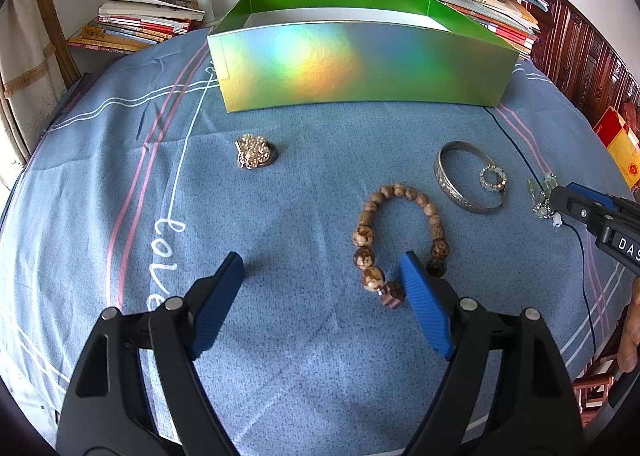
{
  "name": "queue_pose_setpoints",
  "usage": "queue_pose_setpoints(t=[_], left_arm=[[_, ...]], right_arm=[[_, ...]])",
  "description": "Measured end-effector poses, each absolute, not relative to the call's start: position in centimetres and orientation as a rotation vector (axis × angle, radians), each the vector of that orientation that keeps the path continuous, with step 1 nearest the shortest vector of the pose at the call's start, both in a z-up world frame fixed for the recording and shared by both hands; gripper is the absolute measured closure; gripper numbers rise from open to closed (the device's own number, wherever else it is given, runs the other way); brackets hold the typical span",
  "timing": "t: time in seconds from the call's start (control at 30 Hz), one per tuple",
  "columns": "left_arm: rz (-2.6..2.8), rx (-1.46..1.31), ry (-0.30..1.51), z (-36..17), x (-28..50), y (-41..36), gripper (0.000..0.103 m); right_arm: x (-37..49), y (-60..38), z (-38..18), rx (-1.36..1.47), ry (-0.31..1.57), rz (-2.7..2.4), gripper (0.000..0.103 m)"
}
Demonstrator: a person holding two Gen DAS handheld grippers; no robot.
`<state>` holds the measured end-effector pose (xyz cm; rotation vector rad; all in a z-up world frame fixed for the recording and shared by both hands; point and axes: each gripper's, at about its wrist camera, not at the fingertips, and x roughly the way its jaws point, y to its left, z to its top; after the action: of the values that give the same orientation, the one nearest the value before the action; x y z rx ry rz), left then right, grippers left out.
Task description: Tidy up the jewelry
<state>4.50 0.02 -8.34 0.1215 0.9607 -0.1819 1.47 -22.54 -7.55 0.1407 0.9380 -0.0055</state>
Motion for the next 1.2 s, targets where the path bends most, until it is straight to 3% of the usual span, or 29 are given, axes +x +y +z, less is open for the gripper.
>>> queue_pose_setpoints(t=[0.2,1.2], left_arm=[[-0.182,0.121,0.961,-8.31,4.5,-0.02,0.023],[-0.182,0.13,0.96,-8.28,4.51,-0.18,0.023]], right_arm=[[1.49,-22.8,-7.78,0.144,0.94,-0.019,0.062],[1.14,-23.07,-7.35,0.141,0.926,-0.012,0.056]])
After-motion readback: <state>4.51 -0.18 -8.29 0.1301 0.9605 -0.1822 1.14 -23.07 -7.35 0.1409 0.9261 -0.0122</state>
